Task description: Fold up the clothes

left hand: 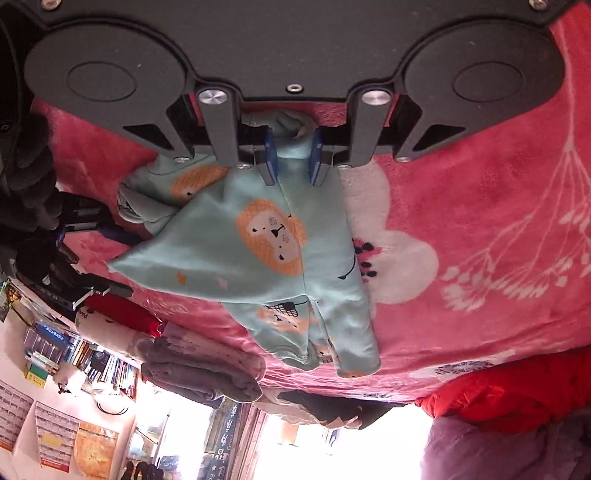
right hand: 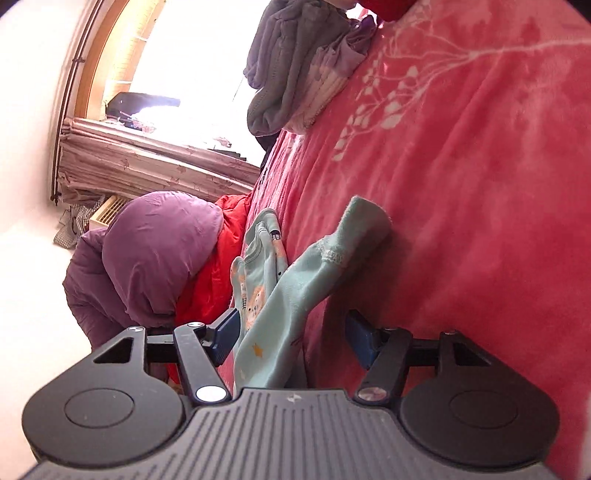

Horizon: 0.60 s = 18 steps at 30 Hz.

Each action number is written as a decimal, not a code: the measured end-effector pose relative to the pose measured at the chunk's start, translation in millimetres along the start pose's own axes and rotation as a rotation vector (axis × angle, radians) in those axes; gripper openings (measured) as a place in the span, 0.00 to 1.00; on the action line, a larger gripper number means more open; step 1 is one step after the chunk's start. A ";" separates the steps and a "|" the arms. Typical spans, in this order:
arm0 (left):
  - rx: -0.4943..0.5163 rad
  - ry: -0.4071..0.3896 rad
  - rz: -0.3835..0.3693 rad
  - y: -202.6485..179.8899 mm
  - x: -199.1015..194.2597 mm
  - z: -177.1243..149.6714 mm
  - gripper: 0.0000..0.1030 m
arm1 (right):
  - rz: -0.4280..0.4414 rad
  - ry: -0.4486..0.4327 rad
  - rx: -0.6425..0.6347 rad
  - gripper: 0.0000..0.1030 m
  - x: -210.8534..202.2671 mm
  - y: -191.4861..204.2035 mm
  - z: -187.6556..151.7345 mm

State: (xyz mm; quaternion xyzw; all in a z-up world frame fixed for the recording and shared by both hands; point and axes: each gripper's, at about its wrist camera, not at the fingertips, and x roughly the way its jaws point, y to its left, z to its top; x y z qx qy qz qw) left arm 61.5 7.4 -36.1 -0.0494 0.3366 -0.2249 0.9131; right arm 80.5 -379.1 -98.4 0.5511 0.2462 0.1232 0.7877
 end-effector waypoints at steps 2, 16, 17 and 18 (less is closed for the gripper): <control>0.019 -0.037 0.001 -0.3 -15.9 10.3 0.18 | 0.016 -0.024 0.026 0.59 1.3 -4.4 1.3; 0.519 -0.005 0.044 -51.8 1.9 -12.9 0.40 | 0.053 -0.139 0.041 0.20 -13.0 -11.4 18.5; 0.547 -0.004 0.056 -54.2 5.5 -15.2 0.40 | 0.060 -0.152 0.006 0.13 -16.0 -6.4 20.7; 0.574 -0.003 0.068 -56.7 9.2 -17.5 0.40 | 0.067 -0.163 -0.038 0.09 -18.7 0.5 22.8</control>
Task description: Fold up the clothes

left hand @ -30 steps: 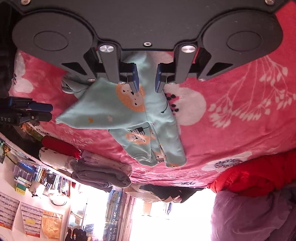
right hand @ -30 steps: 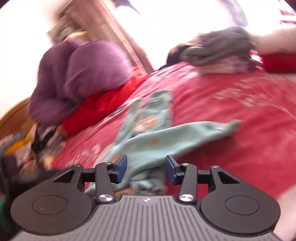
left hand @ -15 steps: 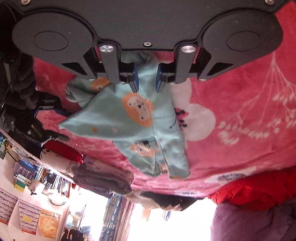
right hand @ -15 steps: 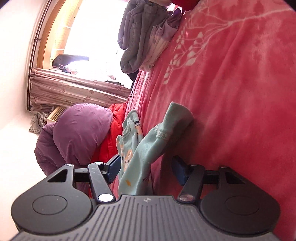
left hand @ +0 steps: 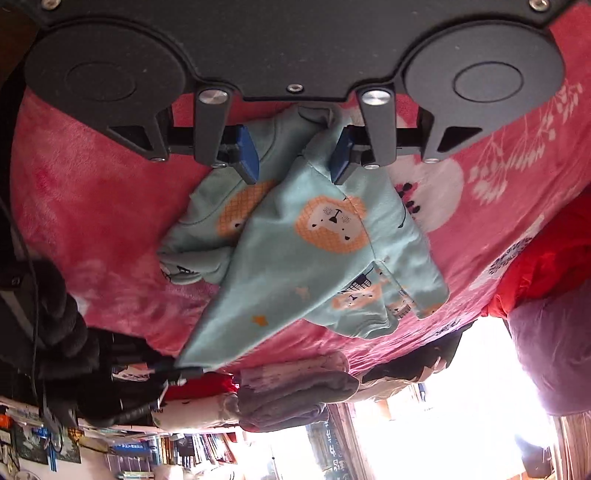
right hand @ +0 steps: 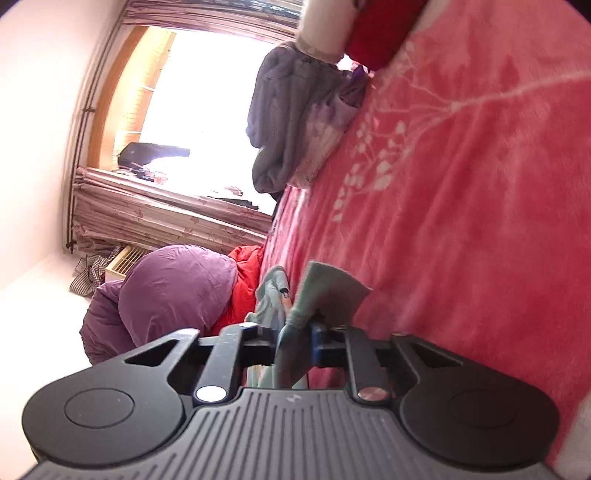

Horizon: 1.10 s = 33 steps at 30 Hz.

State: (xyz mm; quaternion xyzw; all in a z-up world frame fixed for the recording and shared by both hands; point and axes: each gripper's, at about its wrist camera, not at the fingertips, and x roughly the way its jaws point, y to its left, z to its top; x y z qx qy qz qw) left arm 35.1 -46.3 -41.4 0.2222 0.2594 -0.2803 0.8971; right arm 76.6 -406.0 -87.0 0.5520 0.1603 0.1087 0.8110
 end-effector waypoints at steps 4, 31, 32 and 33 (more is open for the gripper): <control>0.082 0.004 0.032 -5.2 3.9 -2.7 0.40 | 0.011 -0.010 -0.200 0.08 -0.7 35.1 6.7; -0.324 -0.052 -0.208 79.6 -14.6 -3.3 0.21 | -0.210 0.049 -0.576 0.08 126.3 241.1 -31.6; -0.343 -0.076 -0.224 88.5 -20.4 -2.2 0.25 | -0.206 0.045 -0.582 0.08 122.1 242.8 -32.8; -0.377 -0.111 -0.232 99.2 -26.3 -1.7 0.25 | -0.204 0.040 -0.594 0.08 116.3 243.3 -33.9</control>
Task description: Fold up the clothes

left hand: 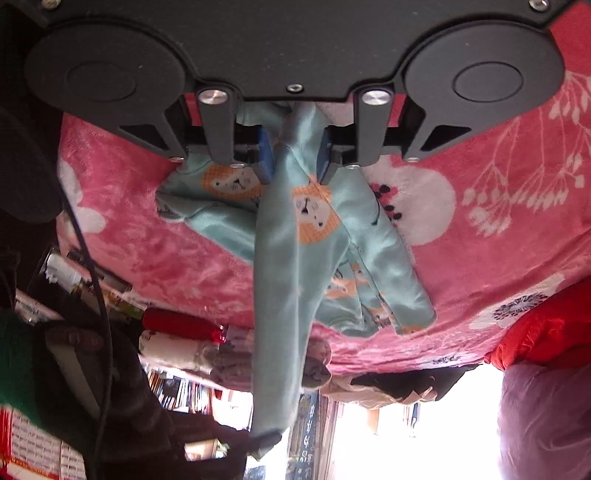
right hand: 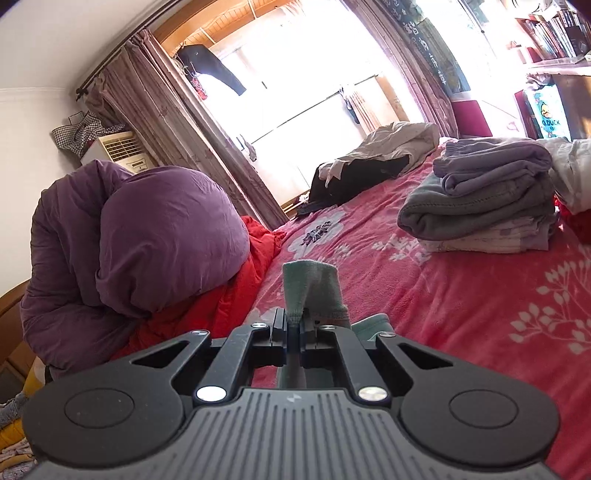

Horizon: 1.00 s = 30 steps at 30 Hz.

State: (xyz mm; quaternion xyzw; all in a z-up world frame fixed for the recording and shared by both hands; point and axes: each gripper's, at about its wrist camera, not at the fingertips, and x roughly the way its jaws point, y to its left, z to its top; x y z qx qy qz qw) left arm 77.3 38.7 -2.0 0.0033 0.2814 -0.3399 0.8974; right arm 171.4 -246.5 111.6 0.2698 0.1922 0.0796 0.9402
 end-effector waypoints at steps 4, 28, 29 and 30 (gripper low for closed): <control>-0.185 -0.164 0.063 31.9 -1.5 15.5 0.25 | -0.001 -0.016 0.006 0.08 -27.5 -13.3 -7.6; -0.053 0.025 -0.062 13.5 68.0 29.0 0.35 | 0.042 0.061 0.020 0.08 -14.6 12.7 -16.1; -0.046 0.016 -0.094 10.9 58.8 30.0 0.53 | 0.041 0.070 0.025 0.08 -11.6 15.6 -14.3; -0.031 0.010 -0.131 6.3 50.6 29.1 0.56 | 0.036 0.077 0.027 0.08 -8.8 18.7 -12.7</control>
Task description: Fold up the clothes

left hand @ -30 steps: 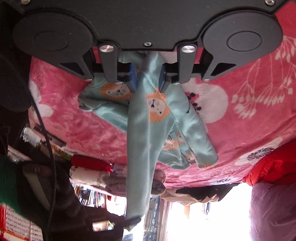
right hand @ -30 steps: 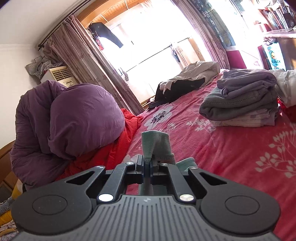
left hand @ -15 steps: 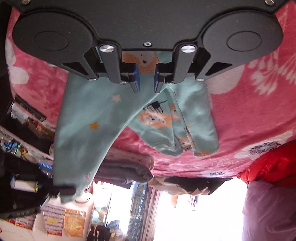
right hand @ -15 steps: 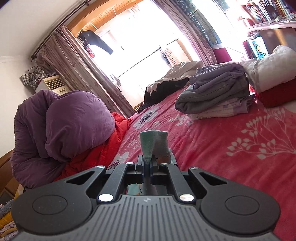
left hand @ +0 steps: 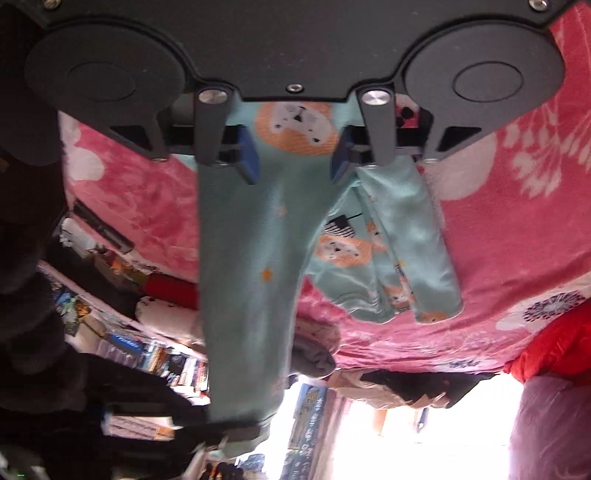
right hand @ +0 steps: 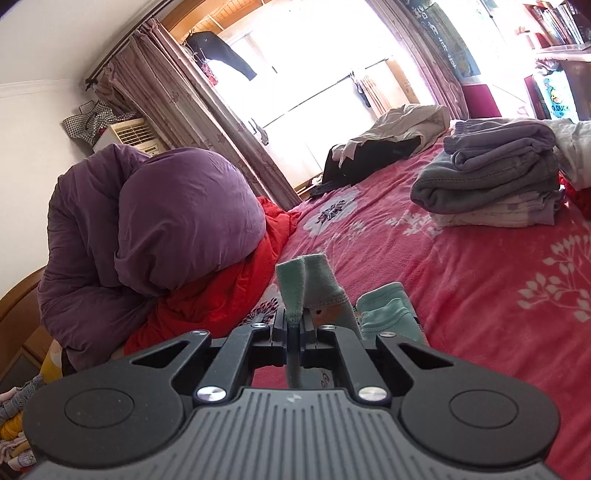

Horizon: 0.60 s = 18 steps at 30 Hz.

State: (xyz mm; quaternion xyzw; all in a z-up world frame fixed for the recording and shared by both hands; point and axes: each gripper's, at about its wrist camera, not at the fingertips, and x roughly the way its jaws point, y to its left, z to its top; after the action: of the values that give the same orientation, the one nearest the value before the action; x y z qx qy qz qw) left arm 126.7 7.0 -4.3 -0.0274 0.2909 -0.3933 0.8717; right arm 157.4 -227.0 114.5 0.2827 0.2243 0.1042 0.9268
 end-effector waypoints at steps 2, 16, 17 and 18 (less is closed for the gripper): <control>0.061 0.017 -0.037 -14.7 -6.5 -5.9 0.56 | -0.012 0.011 0.000 0.08 4.8 4.9 2.7; -0.166 -0.118 0.007 29.6 -8.7 4.7 0.25 | -0.021 0.051 0.098 0.08 12.1 0.9 7.9; -0.153 -0.126 0.058 30.7 -2.8 8.4 0.16 | -0.020 0.044 0.103 0.08 6.4 -3.3 6.1; -0.140 -0.132 0.093 30.1 5.0 11.4 0.12 | -0.017 0.038 0.111 0.08 0.9 -7.3 4.3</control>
State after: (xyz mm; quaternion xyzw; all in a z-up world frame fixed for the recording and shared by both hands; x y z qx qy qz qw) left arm 155.5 22.1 -5.6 -0.1004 0.2605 -0.3286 0.9023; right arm 160.7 -234.6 113.2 0.3297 0.2496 0.0889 0.9061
